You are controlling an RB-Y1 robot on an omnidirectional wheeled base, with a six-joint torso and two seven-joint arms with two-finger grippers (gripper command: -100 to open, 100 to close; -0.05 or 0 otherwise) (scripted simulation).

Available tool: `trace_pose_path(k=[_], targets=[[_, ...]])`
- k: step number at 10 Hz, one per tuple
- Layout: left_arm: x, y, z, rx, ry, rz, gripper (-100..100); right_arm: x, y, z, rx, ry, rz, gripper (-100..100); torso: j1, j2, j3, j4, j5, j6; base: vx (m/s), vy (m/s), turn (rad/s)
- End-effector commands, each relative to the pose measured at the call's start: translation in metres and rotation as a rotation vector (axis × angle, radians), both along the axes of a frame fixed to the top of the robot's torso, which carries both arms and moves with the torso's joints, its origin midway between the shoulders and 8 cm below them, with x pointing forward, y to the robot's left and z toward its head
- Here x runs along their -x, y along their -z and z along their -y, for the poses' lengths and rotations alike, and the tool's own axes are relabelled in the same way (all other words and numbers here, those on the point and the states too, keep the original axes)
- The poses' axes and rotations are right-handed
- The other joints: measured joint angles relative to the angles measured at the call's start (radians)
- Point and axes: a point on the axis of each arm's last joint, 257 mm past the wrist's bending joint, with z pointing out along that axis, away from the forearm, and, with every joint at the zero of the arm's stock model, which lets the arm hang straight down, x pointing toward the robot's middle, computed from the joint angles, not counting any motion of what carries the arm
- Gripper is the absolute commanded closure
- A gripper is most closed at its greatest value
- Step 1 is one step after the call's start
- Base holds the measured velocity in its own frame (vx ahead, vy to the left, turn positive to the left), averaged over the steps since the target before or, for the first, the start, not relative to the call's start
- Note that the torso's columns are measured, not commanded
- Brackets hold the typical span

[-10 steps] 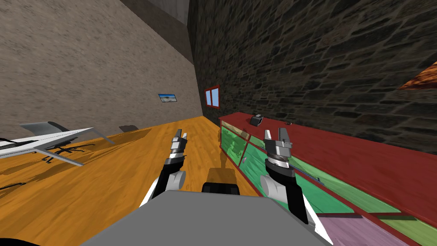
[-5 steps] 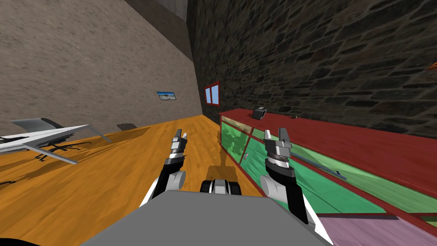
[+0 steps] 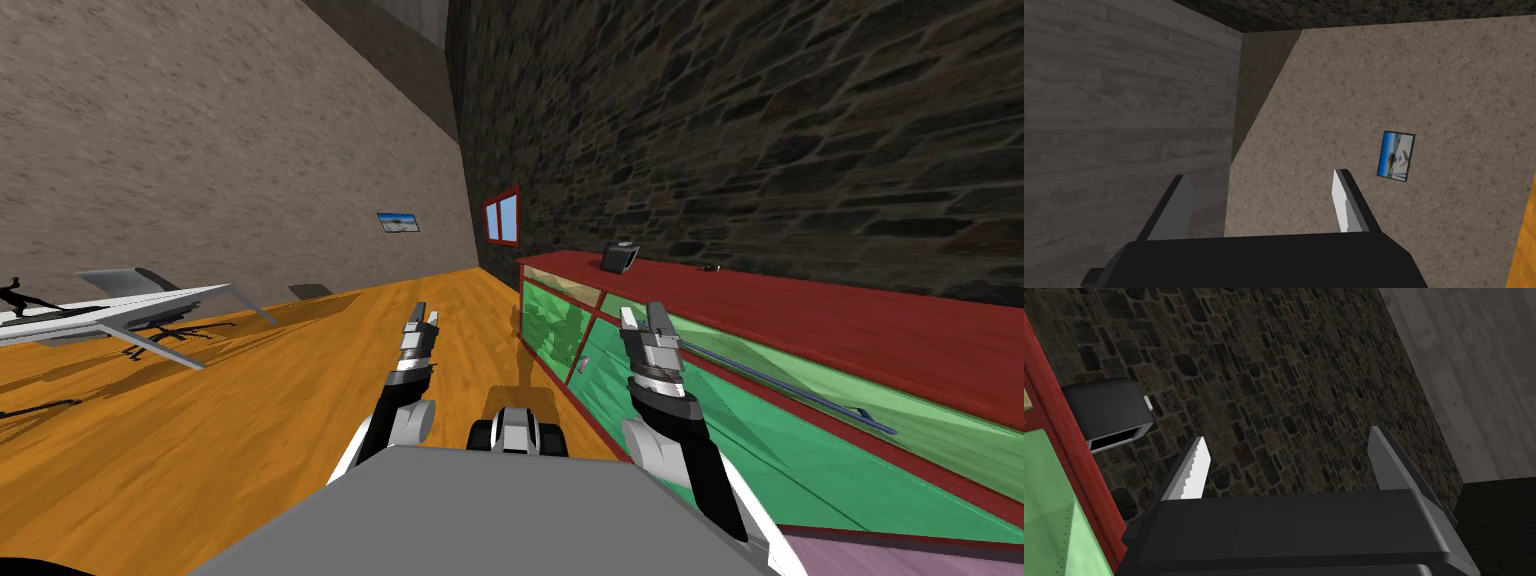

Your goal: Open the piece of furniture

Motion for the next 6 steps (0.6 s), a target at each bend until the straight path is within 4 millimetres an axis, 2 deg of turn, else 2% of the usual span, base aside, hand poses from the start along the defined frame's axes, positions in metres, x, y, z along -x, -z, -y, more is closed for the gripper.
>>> trace_pose_path(k=[1, 6], targets=[[0.000, 0.000, 0.000, 0.000, 0.000, 0.000, 0, 0.002, 0.012, 0.004, 0.135, 0.064, -0.056, -100, 0.000, 0.000, 0.000, 0.000, 0.000, 0.000, 0.036, 0.018, 0.163], [0.000, 0.000, 0.000, 0.000, 0.000, 0.000, 0, 0.013, 0.047, 0.022, 0.455, 0.244, -0.195, -100, -0.001, 0.001, 0.000, 0.000, 0.000, 0.000, 0.050, 0.014, 0.215]])
